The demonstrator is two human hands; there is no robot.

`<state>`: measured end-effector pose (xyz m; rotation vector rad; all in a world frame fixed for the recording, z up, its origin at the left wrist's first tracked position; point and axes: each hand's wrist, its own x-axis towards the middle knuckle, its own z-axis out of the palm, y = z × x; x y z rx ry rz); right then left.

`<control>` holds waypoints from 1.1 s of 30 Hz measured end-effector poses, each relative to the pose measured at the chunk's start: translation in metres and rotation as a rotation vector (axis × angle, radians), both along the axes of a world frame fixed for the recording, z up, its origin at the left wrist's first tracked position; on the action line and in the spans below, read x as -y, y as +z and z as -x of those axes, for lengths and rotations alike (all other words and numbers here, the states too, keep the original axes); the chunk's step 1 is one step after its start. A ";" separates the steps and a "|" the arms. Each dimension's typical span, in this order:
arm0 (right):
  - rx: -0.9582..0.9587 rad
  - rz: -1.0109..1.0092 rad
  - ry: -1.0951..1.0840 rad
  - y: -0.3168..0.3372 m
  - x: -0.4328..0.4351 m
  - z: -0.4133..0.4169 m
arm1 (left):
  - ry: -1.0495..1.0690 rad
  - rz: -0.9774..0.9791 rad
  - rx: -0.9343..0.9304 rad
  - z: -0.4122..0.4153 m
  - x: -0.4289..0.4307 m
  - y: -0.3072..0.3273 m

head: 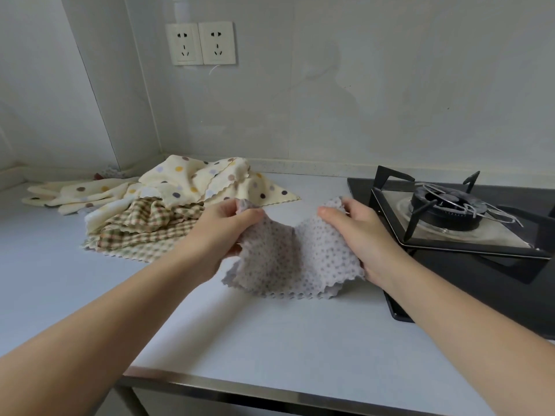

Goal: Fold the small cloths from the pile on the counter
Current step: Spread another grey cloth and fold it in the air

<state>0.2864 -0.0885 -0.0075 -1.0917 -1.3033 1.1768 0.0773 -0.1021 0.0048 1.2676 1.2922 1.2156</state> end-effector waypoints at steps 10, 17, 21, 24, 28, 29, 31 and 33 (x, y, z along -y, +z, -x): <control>-0.161 0.039 -0.097 0.009 -0.005 -0.012 | 0.179 -0.069 -0.022 0.016 -0.007 0.005; -0.168 0.018 0.161 0.017 -0.002 -0.018 | 0.063 -0.125 -0.530 0.039 -0.007 0.013; -0.053 -0.074 0.328 0.014 0.001 -0.015 | -0.211 -0.390 -0.882 0.030 0.002 0.018; 0.005 -0.125 0.360 0.013 0.002 -0.014 | -0.264 -0.545 -0.953 0.016 0.005 0.014; -0.026 -0.147 0.186 0.017 0.000 -0.013 | -0.328 -0.453 -0.965 0.012 0.008 0.015; -0.089 -0.085 0.159 0.017 -0.003 -0.014 | -0.372 -0.347 -0.787 0.012 0.011 0.019; -0.291 0.162 0.159 0.017 -0.007 -0.012 | -0.457 -0.077 -0.236 0.011 0.015 0.026; -0.387 0.396 0.189 0.014 -0.010 -0.011 | -0.463 0.039 0.112 0.010 0.013 0.026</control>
